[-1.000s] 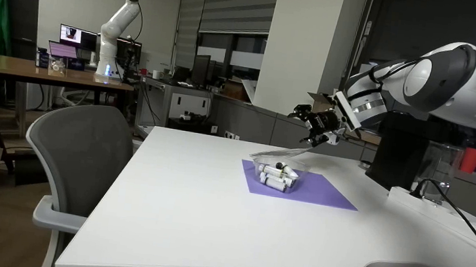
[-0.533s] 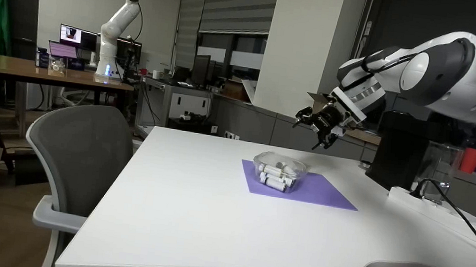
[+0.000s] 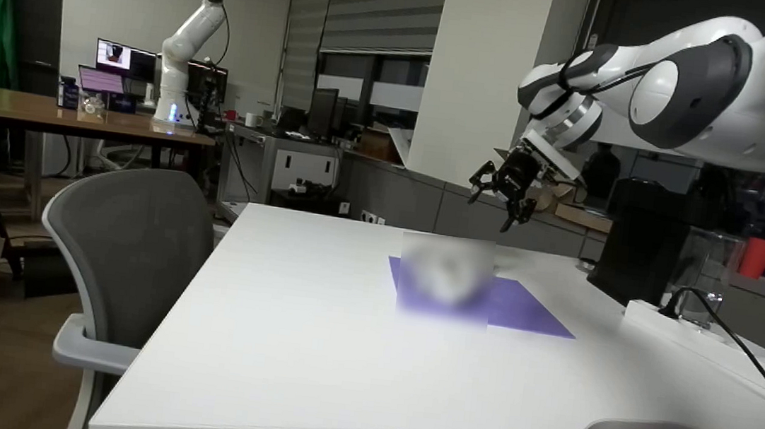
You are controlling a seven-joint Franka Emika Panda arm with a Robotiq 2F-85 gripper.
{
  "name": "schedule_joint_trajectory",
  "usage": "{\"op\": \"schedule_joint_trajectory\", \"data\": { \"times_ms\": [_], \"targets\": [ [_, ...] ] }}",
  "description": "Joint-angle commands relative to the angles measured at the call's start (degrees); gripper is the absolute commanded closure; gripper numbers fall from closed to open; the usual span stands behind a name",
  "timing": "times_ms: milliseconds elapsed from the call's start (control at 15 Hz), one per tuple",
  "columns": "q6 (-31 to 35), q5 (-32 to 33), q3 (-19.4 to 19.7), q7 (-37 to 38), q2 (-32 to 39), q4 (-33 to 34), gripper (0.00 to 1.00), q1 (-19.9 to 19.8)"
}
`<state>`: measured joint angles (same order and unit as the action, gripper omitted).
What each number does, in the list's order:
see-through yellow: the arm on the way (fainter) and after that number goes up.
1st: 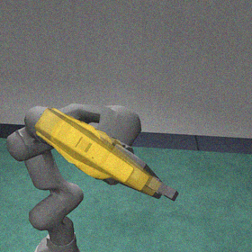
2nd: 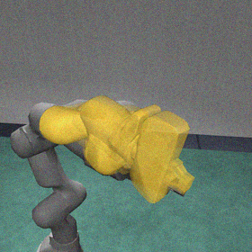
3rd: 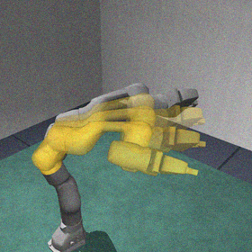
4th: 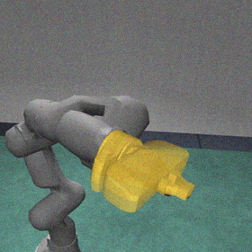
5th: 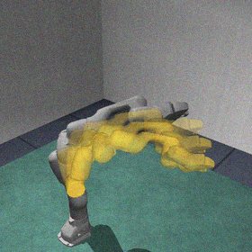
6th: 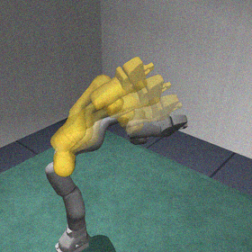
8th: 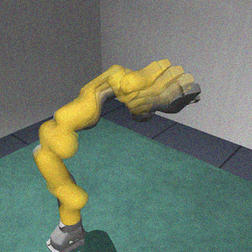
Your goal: Close the container
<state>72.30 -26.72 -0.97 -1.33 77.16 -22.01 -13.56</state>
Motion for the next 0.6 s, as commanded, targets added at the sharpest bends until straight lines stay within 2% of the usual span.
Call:
{"op": "schedule_joint_trajectory", "data": {
  "times_ms": [0, 200, 267, 533],
  "targets": [
    [6.99, 1.85, 0.55, -7.02, -2.50, -0.14, 0.00, 0.99],
    [14.70, 0.27, -1.07, -13.36, -3.00, 0.19, 0.00, 0.59],
    [12.15, 0.62, -0.29, -10.36, -2.23, 0.04, 0.00, 0.88],
    [14.68, 0.59, -0.77, -13.17, -2.59, 0.04, 0.00, 0.79]
  ]
}}
